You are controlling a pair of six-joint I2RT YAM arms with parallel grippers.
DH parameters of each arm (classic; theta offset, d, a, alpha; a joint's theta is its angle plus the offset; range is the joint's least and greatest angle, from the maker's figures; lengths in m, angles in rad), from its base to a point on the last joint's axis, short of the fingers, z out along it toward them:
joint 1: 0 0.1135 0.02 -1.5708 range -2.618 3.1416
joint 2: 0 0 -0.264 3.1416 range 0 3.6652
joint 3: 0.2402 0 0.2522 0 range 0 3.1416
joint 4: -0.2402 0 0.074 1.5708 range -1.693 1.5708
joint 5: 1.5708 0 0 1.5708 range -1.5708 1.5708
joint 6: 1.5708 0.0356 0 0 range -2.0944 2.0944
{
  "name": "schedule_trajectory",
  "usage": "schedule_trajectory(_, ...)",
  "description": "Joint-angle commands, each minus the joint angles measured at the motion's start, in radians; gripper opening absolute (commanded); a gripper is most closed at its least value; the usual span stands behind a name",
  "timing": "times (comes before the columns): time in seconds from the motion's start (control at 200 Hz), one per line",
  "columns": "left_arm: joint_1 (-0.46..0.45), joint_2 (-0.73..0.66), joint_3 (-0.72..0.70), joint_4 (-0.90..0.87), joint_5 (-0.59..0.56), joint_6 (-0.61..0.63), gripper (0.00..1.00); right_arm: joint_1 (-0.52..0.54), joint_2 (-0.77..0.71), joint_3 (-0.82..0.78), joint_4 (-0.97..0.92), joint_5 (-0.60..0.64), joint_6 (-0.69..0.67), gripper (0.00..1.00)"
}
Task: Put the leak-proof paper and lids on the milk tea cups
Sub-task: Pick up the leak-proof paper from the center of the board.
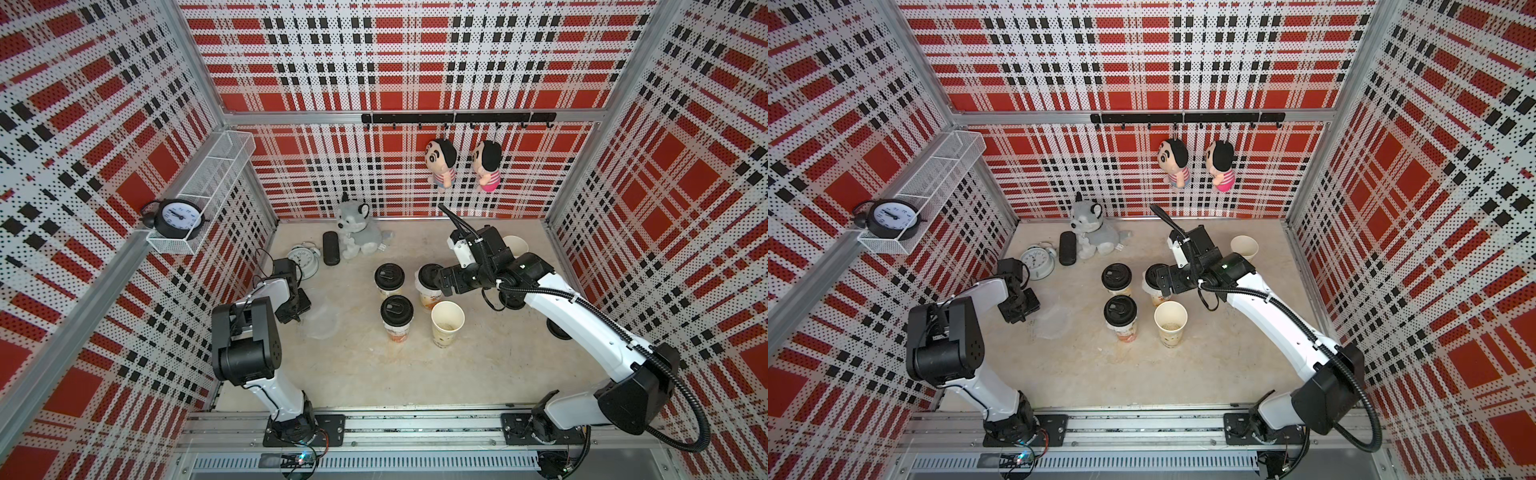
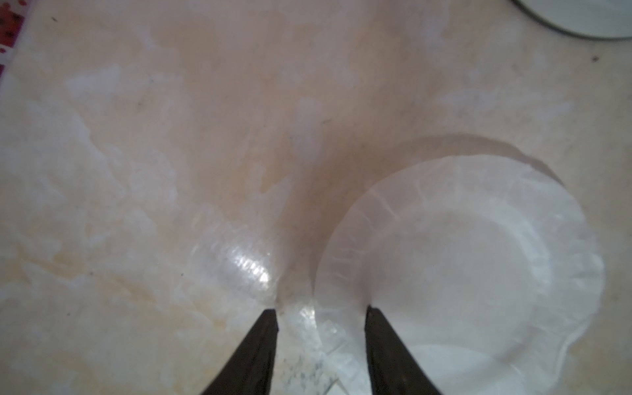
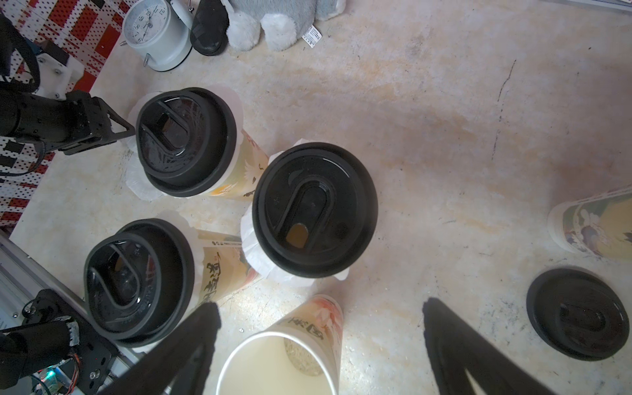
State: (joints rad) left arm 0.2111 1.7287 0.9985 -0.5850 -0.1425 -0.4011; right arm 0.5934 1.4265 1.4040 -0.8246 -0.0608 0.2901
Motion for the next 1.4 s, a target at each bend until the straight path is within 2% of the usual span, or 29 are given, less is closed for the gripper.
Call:
schedule_trajectory(0.0, 0.000, 0.034, 0.032, -0.016, 0.001, 0.027, 0.44, -0.006, -0.023, -0.016, 0.012, -0.004, 0.004, 0.96)
schedule_trajectory(0.531, 0.018, 0.098, 0.028, -0.033, 0.030, 0.089, 0.35, -0.008, -0.033, -0.017, -0.001, 0.009, 0.014, 0.96)
schedule_trajectory(0.977, 0.037, 0.126, 0.004, -0.018, 0.031, 0.107, 0.15, -0.020, -0.048, -0.042, 0.003, 0.012, 0.018, 0.95)
schedule_trajectory(1.187, 0.037, 0.086, 0.024, -0.036, 0.026, 0.098, 0.00, -0.025, -0.052, -0.036, -0.005, 0.015, 0.018, 0.95)
schedule_trajectory(1.398, 0.008, -0.026, 0.140, -0.129, 0.019, 0.085, 0.00, -0.030, -0.046, -0.013, -0.017, 0.029, 0.027, 0.95)
